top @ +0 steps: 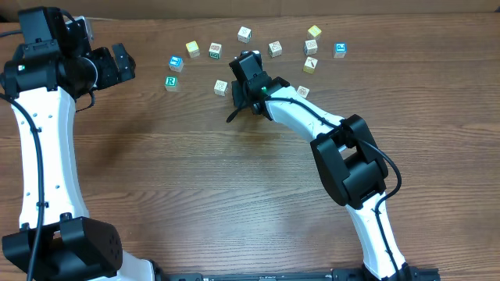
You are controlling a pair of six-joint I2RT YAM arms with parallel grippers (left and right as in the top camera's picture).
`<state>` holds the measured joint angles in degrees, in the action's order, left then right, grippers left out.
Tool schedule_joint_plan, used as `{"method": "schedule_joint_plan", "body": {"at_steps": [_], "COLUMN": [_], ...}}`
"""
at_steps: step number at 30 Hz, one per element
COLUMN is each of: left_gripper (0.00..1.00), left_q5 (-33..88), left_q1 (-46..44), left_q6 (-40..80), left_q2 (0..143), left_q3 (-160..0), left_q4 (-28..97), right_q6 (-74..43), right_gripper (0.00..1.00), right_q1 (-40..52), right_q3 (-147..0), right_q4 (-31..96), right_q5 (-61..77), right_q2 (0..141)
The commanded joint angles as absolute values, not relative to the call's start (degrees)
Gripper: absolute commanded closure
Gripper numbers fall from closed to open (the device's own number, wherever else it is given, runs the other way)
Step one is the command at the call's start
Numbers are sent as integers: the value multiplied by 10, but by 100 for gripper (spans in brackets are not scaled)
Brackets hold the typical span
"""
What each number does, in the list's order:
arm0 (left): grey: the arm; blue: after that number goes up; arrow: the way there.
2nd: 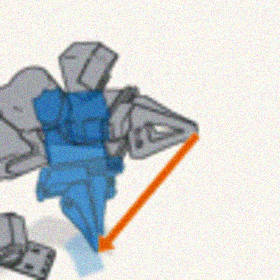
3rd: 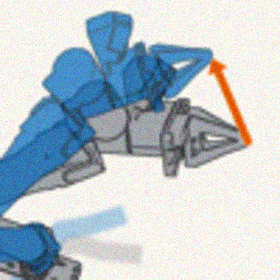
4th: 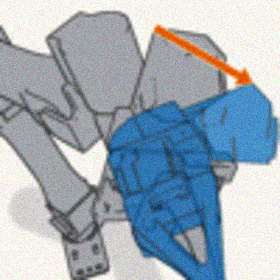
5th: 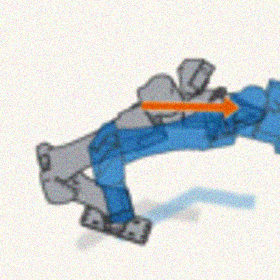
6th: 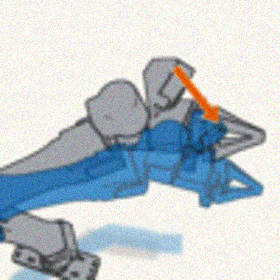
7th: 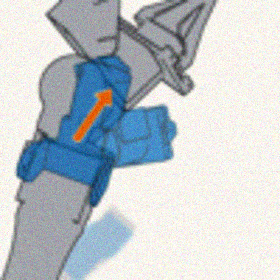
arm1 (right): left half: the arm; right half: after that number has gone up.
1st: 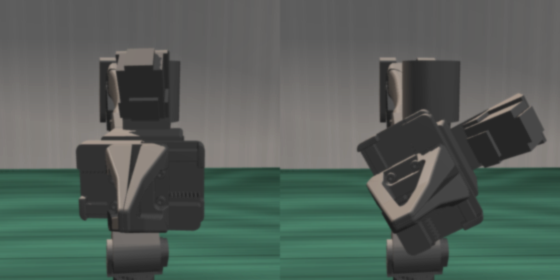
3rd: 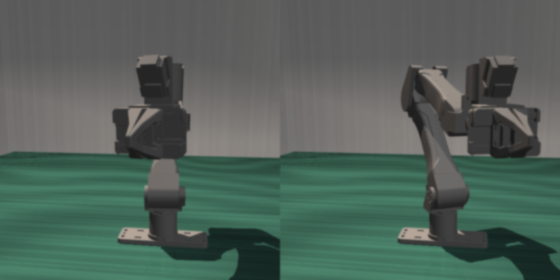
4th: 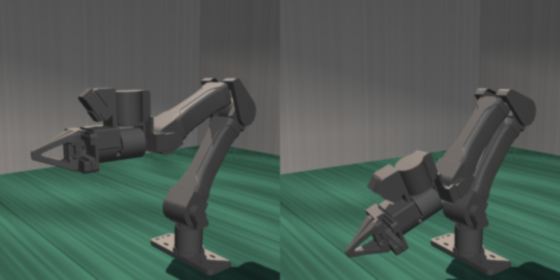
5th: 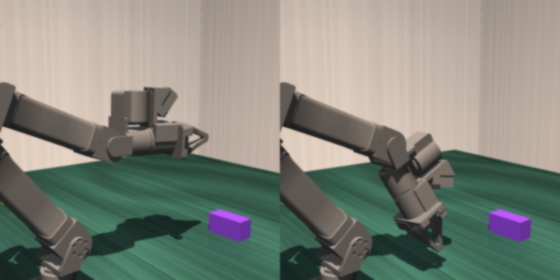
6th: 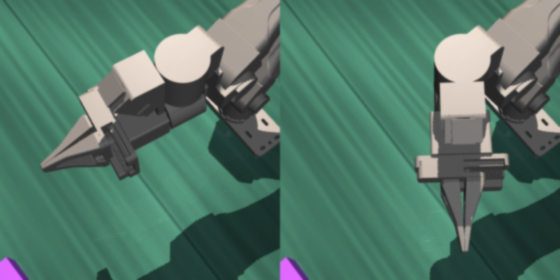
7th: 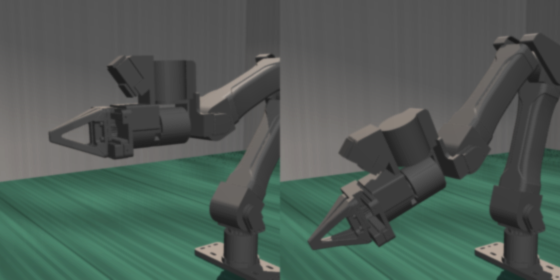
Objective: Form a horizontal line
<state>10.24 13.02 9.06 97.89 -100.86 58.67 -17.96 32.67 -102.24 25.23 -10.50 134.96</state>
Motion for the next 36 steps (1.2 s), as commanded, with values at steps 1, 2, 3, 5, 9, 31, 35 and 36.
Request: {"method": "schedule_joint_plan", "body": {"at_steps": [1,2,3,5,9,31,35,36], "left_gripper": [0,0,0,0,0,0,0,0], "left_q5": [100,100,101,101,100,101,101,101], "left_q1": [131,131,131,131,131,131,131,131], "left_q6": [99,99,99,99,99,99,99,99], "left_q2": [980,980,980,980,980,980,980,980], "left_q3": [-1018,-1018,-1018,-1018,-1018,-1018,-1018,-1018], "left_q4": [586,586,586,586,586,586,586,586], "right_q6": [-180,-180,-180,-180,-180,-228,-227,-227], "right_gripper": [79,80,80,80,79,78,78,78], "right_q1": [329,329,329,329,328,272,254,250], "right_q3": [-1029,-1029,-1029,-1029,-1029,-921,-836,-812], "right_q4": [264,272,279,300,366,750,686,659], "right_q5": [-107,-107,-107,-107,-107,-107,-107,-107], "right_q2": [1309,1298,1287,1260,1192,1028,1028,1028]}}
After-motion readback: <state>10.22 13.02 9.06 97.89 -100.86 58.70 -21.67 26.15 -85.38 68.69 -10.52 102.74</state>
